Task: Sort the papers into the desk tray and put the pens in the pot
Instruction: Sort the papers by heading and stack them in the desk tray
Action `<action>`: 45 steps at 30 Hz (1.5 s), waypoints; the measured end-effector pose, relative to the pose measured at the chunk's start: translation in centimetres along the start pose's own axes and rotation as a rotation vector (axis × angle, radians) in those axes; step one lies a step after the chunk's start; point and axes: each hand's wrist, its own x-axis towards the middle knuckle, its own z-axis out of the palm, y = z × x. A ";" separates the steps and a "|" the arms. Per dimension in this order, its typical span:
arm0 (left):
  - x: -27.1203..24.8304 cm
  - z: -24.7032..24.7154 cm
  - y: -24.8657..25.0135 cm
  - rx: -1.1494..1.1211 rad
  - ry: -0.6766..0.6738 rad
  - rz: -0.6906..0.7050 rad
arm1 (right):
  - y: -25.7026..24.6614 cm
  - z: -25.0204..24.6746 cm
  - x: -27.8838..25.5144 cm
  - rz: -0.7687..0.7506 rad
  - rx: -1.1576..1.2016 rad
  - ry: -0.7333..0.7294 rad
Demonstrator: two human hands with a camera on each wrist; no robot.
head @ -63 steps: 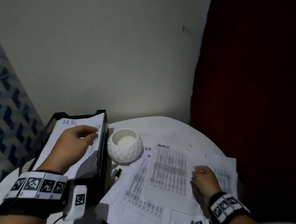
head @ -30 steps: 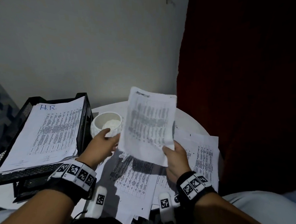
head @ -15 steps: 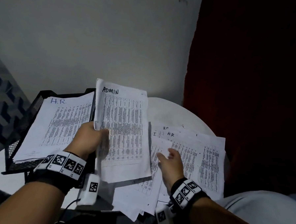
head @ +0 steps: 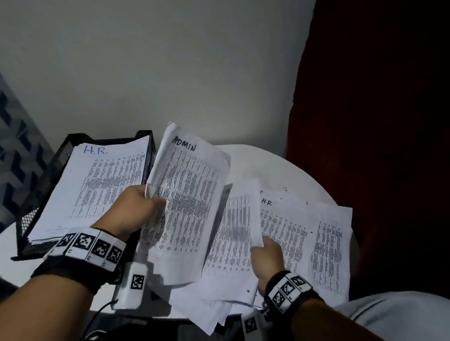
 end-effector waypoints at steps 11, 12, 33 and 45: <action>1.2 4.9 -0.5 -0.103 -0.114 -0.140 | -3.4 -2.1 -0.9 0.050 0.533 -0.179; 1.1 5.3 -0.6 -0.094 -0.098 -0.122 | -3.4 -2.2 -1.0 0.057 0.535 -0.230; 0.4 3.7 -0.8 -0.011 -0.023 0.056 | 2.4 -10.0 4.6 0.162 -0.459 0.321; 0.0 3.1 0.4 -0.099 -0.025 0.089 | 0.9 -9.6 3.5 -0.086 -0.235 0.543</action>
